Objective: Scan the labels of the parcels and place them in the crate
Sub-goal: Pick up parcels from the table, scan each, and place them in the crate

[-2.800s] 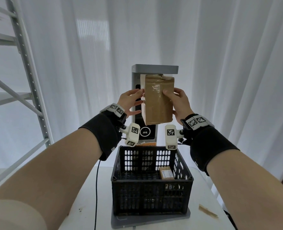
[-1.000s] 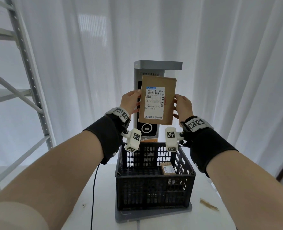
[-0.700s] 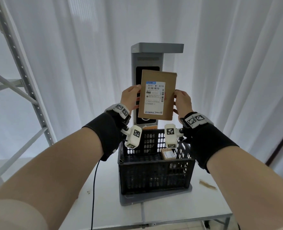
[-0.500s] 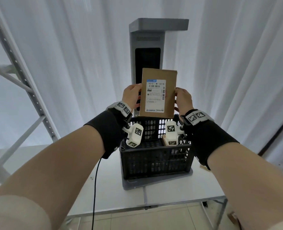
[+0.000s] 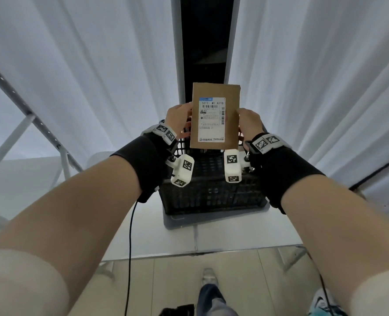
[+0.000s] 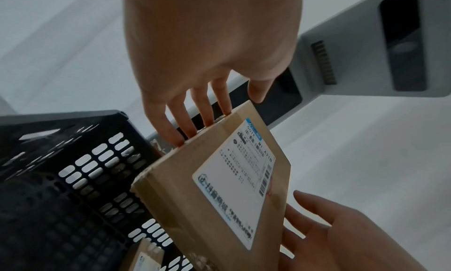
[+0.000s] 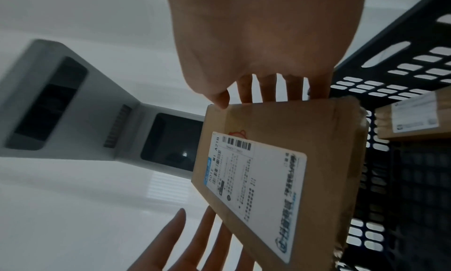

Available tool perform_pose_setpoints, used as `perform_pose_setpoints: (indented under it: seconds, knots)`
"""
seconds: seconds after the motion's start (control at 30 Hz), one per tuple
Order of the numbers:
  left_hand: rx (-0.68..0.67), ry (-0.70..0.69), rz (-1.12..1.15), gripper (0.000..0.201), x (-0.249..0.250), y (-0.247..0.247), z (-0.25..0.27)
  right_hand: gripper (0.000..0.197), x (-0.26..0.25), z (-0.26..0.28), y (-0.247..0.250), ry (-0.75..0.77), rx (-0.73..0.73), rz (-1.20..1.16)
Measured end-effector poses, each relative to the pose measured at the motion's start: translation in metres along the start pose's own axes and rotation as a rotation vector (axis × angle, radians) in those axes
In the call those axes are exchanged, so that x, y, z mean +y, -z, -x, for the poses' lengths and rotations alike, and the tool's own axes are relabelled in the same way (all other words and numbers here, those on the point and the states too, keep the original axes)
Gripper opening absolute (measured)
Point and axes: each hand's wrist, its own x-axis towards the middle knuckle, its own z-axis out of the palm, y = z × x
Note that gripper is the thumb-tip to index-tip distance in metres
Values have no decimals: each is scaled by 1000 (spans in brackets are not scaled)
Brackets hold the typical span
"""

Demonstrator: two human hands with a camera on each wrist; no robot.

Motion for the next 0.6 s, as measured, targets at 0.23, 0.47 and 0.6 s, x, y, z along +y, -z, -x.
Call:
perform_pose_setpoints:
  seconds: [0.23,0.47,0.6]
  knots:
    - [-9,195,-29,26,-44,-10,-81,39,44,-74,-24,-93,-35,214]
    - [-79,416,-86,23,-104,-23,-150,42,115,-146,-35,-262,-133,458]
    - [-89,495,-89,33,-123,-33,-179,42,137,-174,-36,-281,-122,510]
